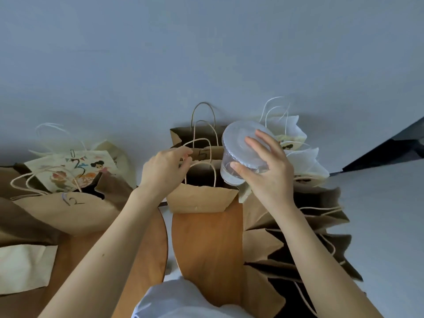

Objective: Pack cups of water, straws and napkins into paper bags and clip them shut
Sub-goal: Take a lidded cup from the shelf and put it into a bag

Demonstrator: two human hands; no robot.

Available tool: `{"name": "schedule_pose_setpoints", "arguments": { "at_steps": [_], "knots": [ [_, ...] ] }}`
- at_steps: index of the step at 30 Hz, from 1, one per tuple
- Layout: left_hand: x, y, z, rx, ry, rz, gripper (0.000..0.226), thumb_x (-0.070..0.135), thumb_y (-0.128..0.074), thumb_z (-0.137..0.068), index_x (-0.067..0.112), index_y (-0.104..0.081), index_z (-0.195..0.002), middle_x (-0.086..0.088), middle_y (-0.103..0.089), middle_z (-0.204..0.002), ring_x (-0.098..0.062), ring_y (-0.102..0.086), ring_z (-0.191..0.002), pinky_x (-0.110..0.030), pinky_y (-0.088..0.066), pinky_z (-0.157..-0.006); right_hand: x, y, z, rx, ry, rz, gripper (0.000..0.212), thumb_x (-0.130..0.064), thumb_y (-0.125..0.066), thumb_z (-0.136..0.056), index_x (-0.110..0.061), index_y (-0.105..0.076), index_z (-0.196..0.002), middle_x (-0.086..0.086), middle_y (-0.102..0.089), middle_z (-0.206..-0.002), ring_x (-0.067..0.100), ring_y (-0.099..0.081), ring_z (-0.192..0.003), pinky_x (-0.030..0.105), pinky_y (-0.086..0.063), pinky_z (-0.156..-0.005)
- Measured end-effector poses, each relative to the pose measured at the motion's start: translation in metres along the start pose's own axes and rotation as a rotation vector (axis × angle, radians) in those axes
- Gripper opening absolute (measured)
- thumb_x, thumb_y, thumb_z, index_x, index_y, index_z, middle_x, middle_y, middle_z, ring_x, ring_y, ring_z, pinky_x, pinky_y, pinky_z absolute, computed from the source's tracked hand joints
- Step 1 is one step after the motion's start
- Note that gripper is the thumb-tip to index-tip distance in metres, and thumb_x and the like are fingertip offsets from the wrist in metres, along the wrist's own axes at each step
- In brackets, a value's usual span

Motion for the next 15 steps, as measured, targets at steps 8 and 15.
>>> {"name": "schedule_pose_setpoints", "arguments": {
  "at_steps": [8,15],
  "knots": [
    [-0.03,-0.035,-0.022,-0.063,0.096,-0.058,0.024,0.023,-0.048,-0.095,0.022,-0.064,-0.113,0.002,-0.067,-0.107,-0.019,-0.061,-0.095,-0.023,-0.035,-0.063,0.03,-0.03,-0.026,-0.073,0.021,-0.048,0.052,-0.042,-0.067,-0.071,-0.011,-0.065,-0.113,-0.003,-0.05,-0.127,0.007,-0.047,-0.116,0.001,-0.032,-0.091],
    [-0.051,-0.06,-0.029,-0.372,0.085,-0.293,0.036,0.026,-0.045,-0.095,0.029,-0.048,-0.13,0.006,-0.049,-0.135,-0.021,-0.027,-0.132,-0.036,-0.03,-0.1,0.046,-0.055,-0.032,-0.121,0.002,-0.055,0.052,-0.039,-0.07,-0.072,-0.011,-0.065,-0.114,0.002,-0.052,-0.128,0.015,-0.05,-0.118,0.006,-0.036,-0.094]
  ]
}}
Point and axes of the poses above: each hand's wrist, its own z-axis away from the middle knuckle, its own y-axis out of the back of the hand, x = y × z, the point moved 2 cm from there along -z, towards the middle knuckle
